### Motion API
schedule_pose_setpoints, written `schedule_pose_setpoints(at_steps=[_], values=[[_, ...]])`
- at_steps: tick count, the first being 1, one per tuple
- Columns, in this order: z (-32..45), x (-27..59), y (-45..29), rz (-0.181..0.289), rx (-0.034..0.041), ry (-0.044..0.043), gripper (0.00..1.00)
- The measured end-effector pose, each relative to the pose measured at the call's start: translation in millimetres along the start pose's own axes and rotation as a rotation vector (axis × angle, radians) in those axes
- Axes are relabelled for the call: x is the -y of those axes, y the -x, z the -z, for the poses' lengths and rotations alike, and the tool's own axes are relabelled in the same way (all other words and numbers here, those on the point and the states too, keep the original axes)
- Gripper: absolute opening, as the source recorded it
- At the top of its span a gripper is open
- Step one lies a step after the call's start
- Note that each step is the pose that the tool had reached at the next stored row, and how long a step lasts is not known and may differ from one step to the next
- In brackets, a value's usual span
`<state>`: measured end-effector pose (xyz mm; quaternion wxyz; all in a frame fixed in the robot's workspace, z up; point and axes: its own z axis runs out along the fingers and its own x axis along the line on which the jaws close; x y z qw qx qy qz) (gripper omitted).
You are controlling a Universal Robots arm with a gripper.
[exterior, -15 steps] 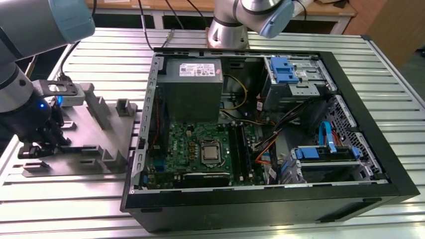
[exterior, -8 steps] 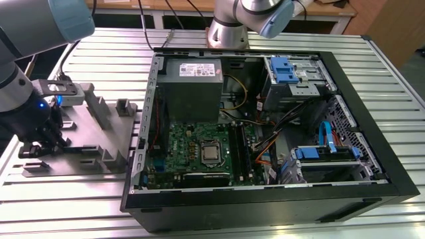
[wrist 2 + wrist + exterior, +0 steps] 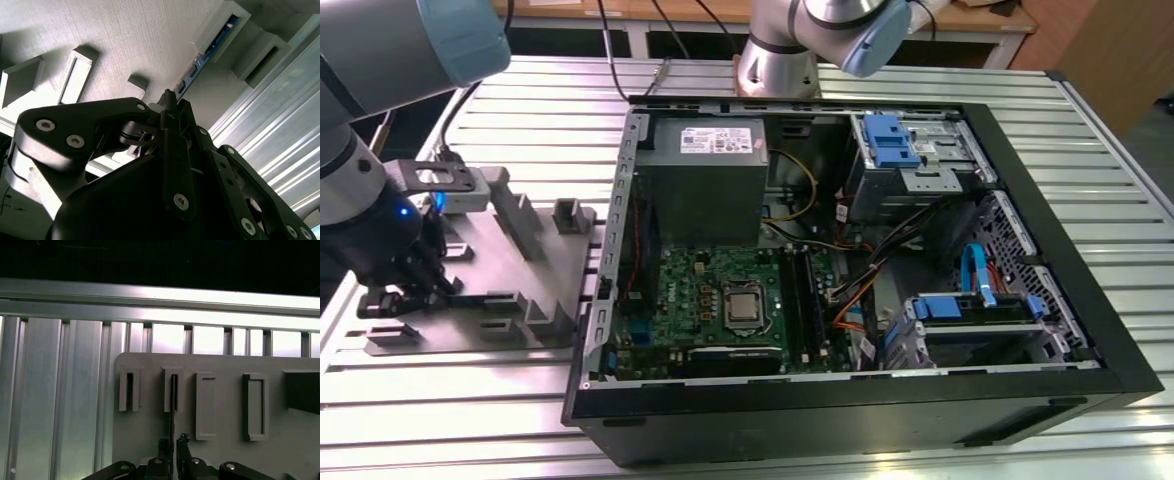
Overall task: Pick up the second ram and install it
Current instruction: 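Pick up the second ram and move it above second insertion slot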
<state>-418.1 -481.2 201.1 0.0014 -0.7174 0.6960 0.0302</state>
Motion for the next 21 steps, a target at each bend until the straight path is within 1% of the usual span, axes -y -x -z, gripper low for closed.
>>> schedule_pose_setpoints(at_steps=[8, 9, 10, 12, 21], values=[[-0.2, 0.0, 0.0, 0.0, 0.0001, -0.0002, 0.2], [-0.2, 0.0, 0.0, 0.0, 0.0002, -0.0002, 0.19], [-0.2, 0.0, 0.0, 0.0, 0.0001, -0.0002, 0.13], [-0.3, 0.0, 0.0, 0.0, 0.0001, -0.0002, 0.11], [-0.3, 0.1, 0.0, 0.0, 0.0002, -0.0003, 0.11]])
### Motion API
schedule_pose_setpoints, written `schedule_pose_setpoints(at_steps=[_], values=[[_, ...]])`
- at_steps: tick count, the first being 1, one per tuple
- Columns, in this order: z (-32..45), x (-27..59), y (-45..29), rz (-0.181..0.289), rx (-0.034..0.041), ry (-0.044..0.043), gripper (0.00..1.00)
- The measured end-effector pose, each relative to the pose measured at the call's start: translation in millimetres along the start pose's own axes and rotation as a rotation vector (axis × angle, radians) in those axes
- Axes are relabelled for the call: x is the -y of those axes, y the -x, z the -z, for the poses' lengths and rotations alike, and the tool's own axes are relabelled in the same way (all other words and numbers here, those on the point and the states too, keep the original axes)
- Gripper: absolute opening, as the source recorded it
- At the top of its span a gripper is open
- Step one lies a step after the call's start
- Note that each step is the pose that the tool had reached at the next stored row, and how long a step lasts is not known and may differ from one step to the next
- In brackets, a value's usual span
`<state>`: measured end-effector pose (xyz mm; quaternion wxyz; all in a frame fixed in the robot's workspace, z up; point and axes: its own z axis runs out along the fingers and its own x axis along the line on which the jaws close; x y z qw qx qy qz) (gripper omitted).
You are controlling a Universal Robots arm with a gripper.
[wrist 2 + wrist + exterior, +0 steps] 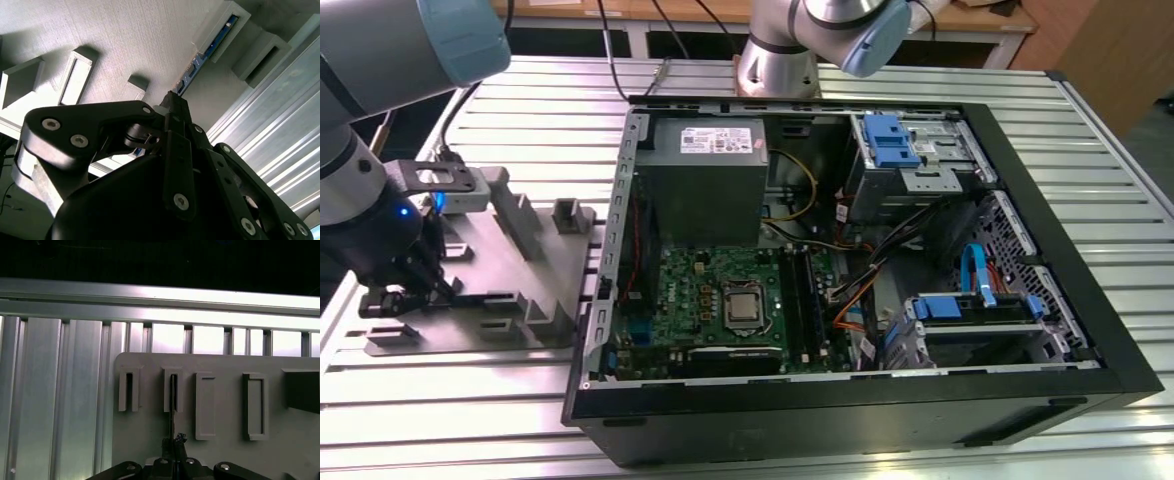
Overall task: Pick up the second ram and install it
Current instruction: 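Pick up the second ram and move it above second insertion slot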
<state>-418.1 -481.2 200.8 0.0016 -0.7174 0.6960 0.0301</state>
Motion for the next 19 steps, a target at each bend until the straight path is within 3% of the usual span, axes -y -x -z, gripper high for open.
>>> schedule_pose_setpoints(at_steps=[10, 19], values=[[12.9, -0.5, 0.6, 0.0, 0.0, 0.0, 0.11], [40.4, -1.6, 1.8, -0.003, 0.0001, -0.0002, 0.11]])
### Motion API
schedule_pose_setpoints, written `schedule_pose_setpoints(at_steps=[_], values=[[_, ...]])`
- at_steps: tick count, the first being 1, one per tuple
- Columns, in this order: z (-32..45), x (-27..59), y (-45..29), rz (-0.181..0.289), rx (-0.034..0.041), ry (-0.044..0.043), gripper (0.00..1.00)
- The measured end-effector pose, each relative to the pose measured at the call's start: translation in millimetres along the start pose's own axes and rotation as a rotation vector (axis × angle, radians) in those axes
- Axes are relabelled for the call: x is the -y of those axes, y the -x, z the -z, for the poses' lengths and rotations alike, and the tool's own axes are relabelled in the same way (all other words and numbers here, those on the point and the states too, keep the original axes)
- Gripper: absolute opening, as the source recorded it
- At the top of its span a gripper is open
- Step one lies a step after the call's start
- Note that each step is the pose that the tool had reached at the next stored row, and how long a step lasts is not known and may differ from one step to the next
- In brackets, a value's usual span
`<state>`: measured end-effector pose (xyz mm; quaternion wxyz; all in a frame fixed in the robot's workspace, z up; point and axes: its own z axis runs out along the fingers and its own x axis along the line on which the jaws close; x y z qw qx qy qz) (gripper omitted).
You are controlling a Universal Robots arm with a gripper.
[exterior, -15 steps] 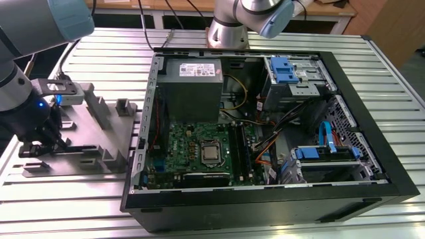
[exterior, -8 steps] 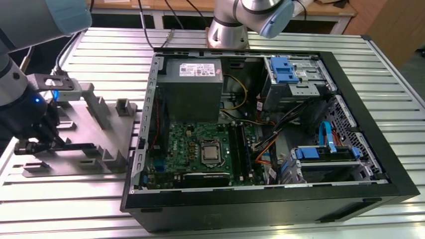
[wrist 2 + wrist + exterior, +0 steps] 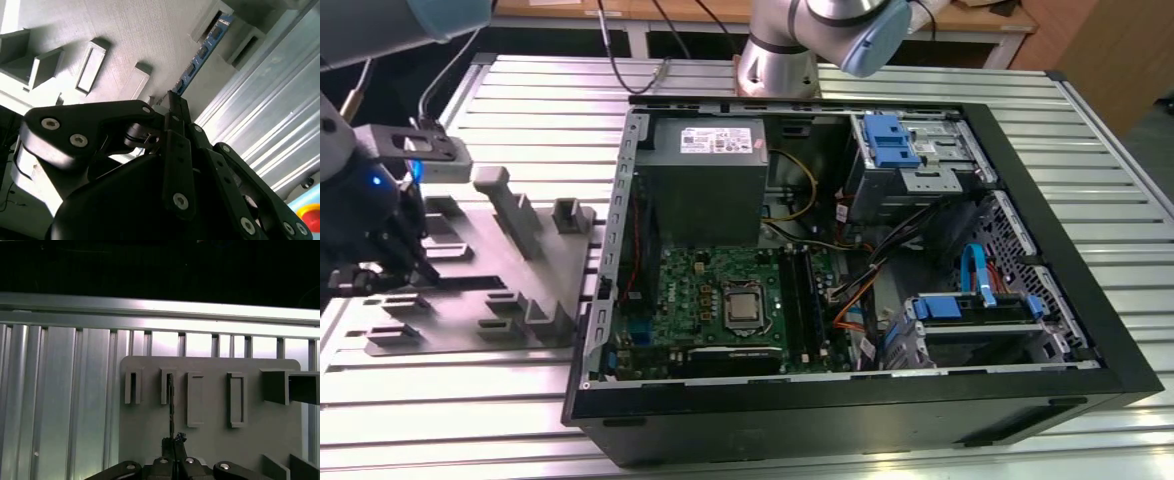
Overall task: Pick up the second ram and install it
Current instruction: 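Pick up the second ram and move it above second insertion slot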
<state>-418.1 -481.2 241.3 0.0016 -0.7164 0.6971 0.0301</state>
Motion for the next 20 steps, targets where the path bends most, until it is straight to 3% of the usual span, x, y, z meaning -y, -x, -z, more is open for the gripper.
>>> schedule_pose_setpoints(at_steps=[20], values=[[79.3, -3.1, 3.6, -0.028, 0.0009, -0.0027, 0.11]])
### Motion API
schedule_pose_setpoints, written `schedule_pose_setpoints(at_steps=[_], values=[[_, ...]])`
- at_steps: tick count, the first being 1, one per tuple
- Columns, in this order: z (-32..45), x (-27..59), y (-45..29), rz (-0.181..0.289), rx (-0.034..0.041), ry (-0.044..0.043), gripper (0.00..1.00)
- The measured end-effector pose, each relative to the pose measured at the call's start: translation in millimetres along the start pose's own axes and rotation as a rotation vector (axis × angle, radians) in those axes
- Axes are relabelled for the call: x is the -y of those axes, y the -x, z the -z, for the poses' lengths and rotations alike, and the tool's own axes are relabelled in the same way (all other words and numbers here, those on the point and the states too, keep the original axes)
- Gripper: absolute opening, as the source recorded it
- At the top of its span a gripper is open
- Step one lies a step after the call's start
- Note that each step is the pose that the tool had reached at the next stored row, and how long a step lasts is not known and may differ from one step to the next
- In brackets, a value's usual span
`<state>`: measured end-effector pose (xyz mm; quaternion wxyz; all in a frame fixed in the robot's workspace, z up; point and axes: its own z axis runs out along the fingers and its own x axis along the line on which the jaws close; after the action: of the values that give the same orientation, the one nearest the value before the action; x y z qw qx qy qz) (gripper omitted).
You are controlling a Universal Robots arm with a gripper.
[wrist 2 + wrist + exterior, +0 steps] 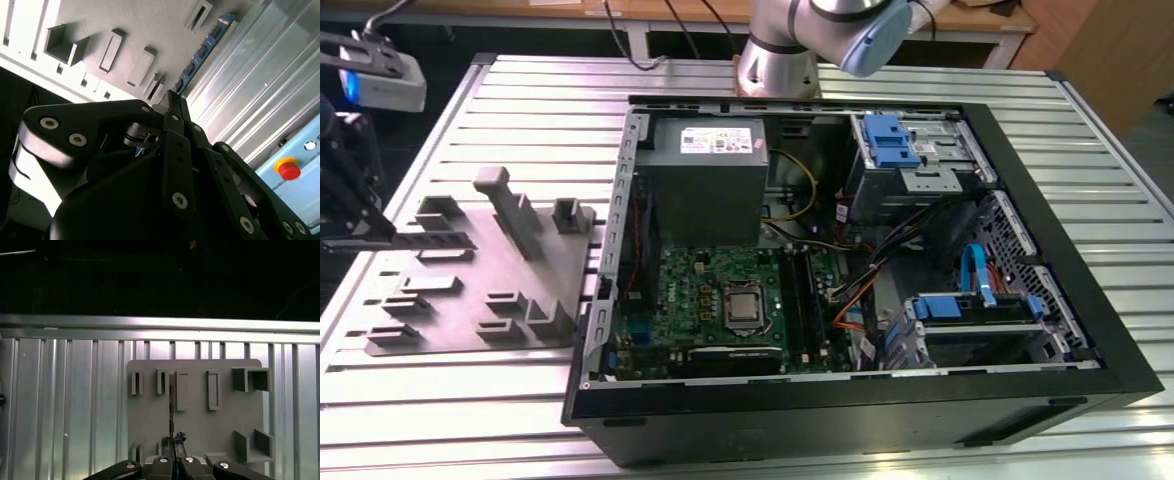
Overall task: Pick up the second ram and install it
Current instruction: 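Pick up the second ram and move it above second insertion slot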
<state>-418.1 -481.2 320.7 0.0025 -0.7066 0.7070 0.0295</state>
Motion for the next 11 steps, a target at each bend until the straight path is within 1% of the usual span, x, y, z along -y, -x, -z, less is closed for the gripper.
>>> schedule_pose_setpoints(at_steps=[6, 11], values=[[22.9, -0.9, 1.0, -0.005, 0.0002, -0.0016, 0.11], [44.0, -1.7, 2.0, -0.008, 0.0003, -0.0031, 0.11]])
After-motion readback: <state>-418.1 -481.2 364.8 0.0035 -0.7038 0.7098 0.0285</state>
